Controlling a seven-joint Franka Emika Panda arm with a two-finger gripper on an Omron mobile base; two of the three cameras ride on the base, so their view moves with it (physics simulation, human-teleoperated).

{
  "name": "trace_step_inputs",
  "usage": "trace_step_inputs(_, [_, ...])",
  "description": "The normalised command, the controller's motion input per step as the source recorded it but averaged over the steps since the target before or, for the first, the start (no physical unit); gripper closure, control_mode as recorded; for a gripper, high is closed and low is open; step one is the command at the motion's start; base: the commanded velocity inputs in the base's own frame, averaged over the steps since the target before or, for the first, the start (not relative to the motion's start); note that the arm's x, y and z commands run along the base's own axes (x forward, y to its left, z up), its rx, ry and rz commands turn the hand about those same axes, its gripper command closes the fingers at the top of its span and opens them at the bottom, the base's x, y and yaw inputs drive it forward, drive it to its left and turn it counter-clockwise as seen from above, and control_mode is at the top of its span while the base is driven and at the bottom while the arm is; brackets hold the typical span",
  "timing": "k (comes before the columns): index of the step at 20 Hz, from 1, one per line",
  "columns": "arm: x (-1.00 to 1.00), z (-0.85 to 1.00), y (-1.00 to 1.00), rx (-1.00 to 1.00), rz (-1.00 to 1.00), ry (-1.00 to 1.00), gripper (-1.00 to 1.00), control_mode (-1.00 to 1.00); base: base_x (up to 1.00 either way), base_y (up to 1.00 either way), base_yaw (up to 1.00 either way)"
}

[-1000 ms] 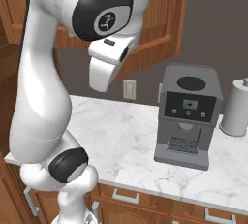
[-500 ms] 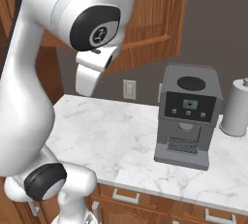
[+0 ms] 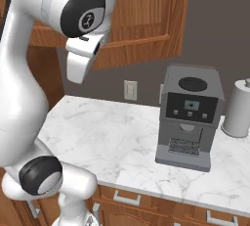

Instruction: Open the cabinet. Pick the spray and place it next to the sink. Then close the cabinet.

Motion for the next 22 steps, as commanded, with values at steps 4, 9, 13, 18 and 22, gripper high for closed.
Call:
trace_step_inputs(4, [0.48, 0.01, 0.58, 0.07, -0.11, 0.07, -1.00, -1.00, 0.00, 0.00, 0.00])
trace_step_inputs(9, [0.57, -0.05, 0.58, 0.10, -0.11, 0.04, -1.00, -1.00, 0.00, 0.00, 0.00])
trace_step_inputs(13, [0.55, -0.02, 0.59, 0.09, -0.09, -0.01, -1.00, -1.00, 0.00, 0.00, 0.00])
trace_step_inputs(18, [0.55, 0.00, 0.57, 0.05, -0.11, -0.08, -1.00, -1.00, 0.00, 0.00, 0.00])
trace_step_inputs(22, [0.62, 0.00, 0.51, 0.04, -0.12, -0.02, -1.00, -1.00, 0.00, 0.00, 0.00])
